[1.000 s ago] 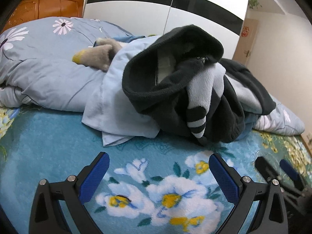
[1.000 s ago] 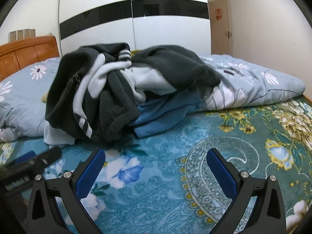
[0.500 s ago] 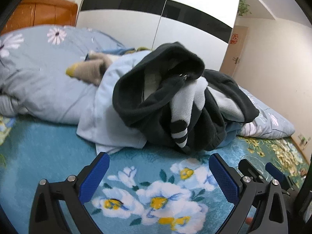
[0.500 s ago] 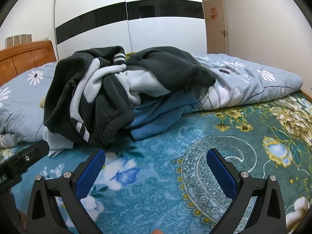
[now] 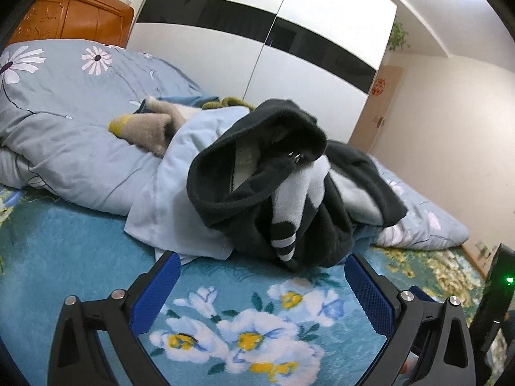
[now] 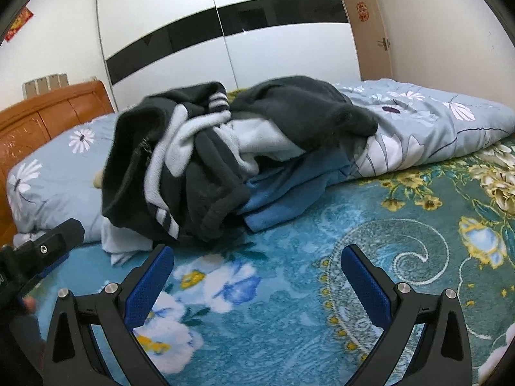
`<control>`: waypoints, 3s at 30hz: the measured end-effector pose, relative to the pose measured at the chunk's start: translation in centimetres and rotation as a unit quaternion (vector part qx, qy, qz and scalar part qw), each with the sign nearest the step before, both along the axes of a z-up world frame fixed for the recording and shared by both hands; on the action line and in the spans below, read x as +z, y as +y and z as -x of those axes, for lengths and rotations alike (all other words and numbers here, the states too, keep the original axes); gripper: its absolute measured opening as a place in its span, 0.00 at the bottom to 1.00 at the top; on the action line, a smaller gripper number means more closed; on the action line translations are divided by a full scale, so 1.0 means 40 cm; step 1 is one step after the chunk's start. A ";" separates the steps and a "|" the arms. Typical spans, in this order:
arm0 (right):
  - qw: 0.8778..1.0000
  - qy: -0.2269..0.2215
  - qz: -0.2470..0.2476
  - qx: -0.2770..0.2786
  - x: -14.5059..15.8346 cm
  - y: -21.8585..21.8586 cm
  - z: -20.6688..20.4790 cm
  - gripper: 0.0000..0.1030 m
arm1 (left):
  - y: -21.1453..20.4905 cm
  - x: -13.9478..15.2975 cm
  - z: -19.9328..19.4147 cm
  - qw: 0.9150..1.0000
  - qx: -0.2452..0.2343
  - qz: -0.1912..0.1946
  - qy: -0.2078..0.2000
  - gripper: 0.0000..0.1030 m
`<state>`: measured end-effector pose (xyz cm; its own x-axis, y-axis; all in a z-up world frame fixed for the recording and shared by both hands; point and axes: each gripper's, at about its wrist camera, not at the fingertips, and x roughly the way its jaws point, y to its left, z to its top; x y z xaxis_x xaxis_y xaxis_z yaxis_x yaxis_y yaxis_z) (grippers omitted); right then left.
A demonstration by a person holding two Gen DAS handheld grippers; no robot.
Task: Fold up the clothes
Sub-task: 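Move both grippers toward the clothes heap on the bed, then grasp the black-and-white hoodie with the right gripper and pull it off the heap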
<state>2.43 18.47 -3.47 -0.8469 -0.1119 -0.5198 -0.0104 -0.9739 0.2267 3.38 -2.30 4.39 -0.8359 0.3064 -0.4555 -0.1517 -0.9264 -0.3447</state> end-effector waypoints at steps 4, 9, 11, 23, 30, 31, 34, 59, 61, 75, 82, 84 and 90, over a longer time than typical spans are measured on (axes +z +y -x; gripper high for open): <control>1.000 0.019 0.003 0.001 0.017 -0.002 -0.013 1.00 | -0.001 0.006 -0.007 1.000 -0.001 -0.007 0.006 1.00; 1.000 0.029 0.002 -0.001 0.026 0.000 -0.021 1.00 | -0.006 -0.014 0.009 0.999 0.004 -0.025 -0.024 1.00; 1.000 0.027 0.000 -0.002 0.024 0.001 -0.020 1.00 | -0.007 -0.022 0.012 0.999 0.011 -0.024 -0.032 1.00; 1.000 0.019 -0.019 0.000 0.016 -0.018 -0.022 1.00 | 0.010 -0.013 -0.005 1.000 0.014 0.008 -0.012 1.00; 1.000 0.012 -0.026 0.009 0.006 -0.034 -0.018 1.00 | -0.005 -0.008 -0.011 1.000 0.026 -0.003 -0.005 1.00; 1.000 0.011 -0.026 0.009 0.005 -0.035 -0.018 1.00 | -0.004 -0.009 -0.011 1.000 0.027 -0.002 -0.003 1.00; 0.999 0.011 -0.030 0.007 0.005 -0.034 -0.019 1.00 | -0.001 -0.015 -0.008 1.000 0.029 0.006 -0.003 1.00; 0.993 -0.076 -0.067 0.062 0.221 -0.253 0.460 0.13 | -0.195 0.024 -0.014 0.992 0.120 0.014 -0.019 1.00; 0.997 -0.060 -0.025 0.052 0.263 -0.222 0.434 0.05 | -0.199 0.026 -0.017 0.993 0.117 0.008 -0.016 1.00; 0.992 0.052 -0.092 0.065 0.482 -0.039 -0.093 0.00 | -0.112 0.110 -0.074 0.998 0.066 0.017 0.006 1.00; 0.994 -0.011 -0.080 0.077 0.404 -0.051 -0.016 0.00 | -0.101 0.076 -0.054 0.998 0.054 0.016 -0.018 1.00; 0.992 -0.035 -0.088 0.088 0.366 -0.093 0.053 0.05 | -0.120 0.056 -0.041 0.998 0.060 0.007 -0.029 1.00; 0.986 -0.062 -0.116 0.106 0.281 -0.213 0.244 0.41 | -0.207 -0.014 -0.002 0.993 0.093 -0.023 -0.073 1.00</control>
